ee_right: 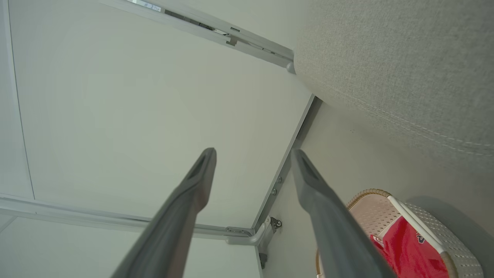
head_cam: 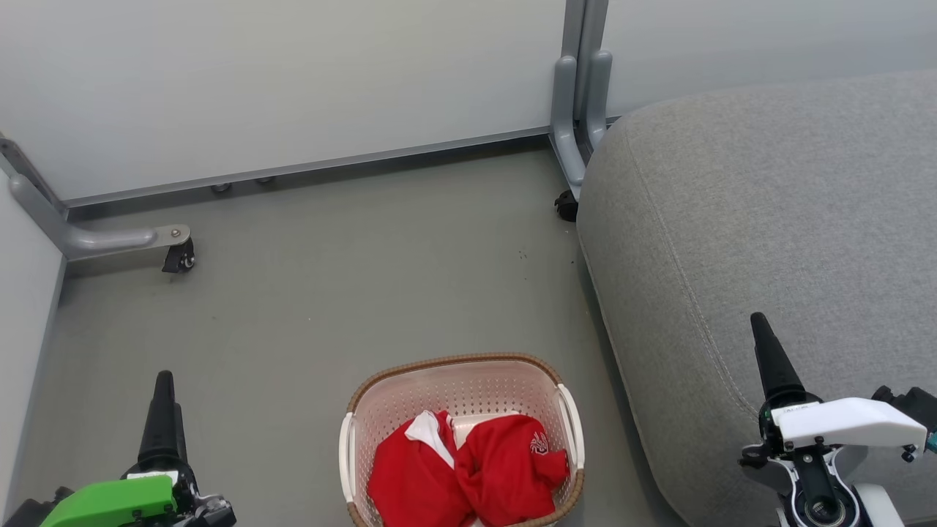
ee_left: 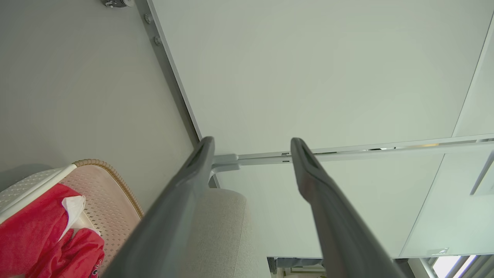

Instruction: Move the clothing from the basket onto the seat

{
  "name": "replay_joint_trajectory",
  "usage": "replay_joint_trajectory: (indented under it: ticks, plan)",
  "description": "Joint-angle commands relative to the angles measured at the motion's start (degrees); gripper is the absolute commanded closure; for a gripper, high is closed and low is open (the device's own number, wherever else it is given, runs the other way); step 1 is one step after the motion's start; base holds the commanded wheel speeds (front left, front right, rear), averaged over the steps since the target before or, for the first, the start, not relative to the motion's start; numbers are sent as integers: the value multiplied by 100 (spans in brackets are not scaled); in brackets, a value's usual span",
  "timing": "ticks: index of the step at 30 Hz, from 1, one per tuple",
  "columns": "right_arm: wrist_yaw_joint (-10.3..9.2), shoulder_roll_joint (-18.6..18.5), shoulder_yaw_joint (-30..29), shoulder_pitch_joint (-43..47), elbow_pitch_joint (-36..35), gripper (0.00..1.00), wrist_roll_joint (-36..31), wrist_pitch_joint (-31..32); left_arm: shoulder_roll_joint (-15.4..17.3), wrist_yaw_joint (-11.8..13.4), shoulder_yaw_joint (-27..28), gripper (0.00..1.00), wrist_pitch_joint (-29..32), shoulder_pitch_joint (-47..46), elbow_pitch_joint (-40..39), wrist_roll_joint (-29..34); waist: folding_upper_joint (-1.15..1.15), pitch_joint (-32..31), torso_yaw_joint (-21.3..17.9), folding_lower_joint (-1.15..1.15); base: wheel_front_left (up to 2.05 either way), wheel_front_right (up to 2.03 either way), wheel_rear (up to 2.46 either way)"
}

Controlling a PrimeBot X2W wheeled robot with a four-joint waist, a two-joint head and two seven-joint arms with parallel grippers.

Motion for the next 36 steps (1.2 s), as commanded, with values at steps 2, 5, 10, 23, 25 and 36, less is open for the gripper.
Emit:
replay_joint_trajectory:
  ticks: [2, 5, 10, 23, 25, 36]
  plan:
    - [2, -32, 97, -106, -203, 0, -640, -93, 34, -15, 99, 0, -90, -9, -141, 278, 0, -6, -2, 0, 0, 0, 0]
    - [2, -37, 168, -110, -293, 0, -1226, -156, 37, -16, 244, 0, -151, -20, -237, 577, 0, -12, -3, 0, 0, 0, 0]
    - [3, -38, 140, -141, -503, 0, -1850, -260, 40, -18, 405, 0, -257, -33, -457, 1105, 0, -21, -4, 0, 0, 0, 0]
    - [3, -56, 441, -151, -953, 0, -3648, -507, 48, 81, -151, 0, -505, 181, -1231, 3164, 0, -42, -16, 0, 0, 0, 0]
    - [3, -98, 528, -152, -972, 0, -3894, -546, 49, 209, -333, 0, -541, 227, -1319, 3475, 0, -46, -21, 0, 0, 0, 0]
    - [3, -209, 887, -113, -831, 0, -5097, -723, 55, 786, -1119, 0, -721, 326, -1559, 5045, 0, -88, -52, 0, 0, 0, 0]
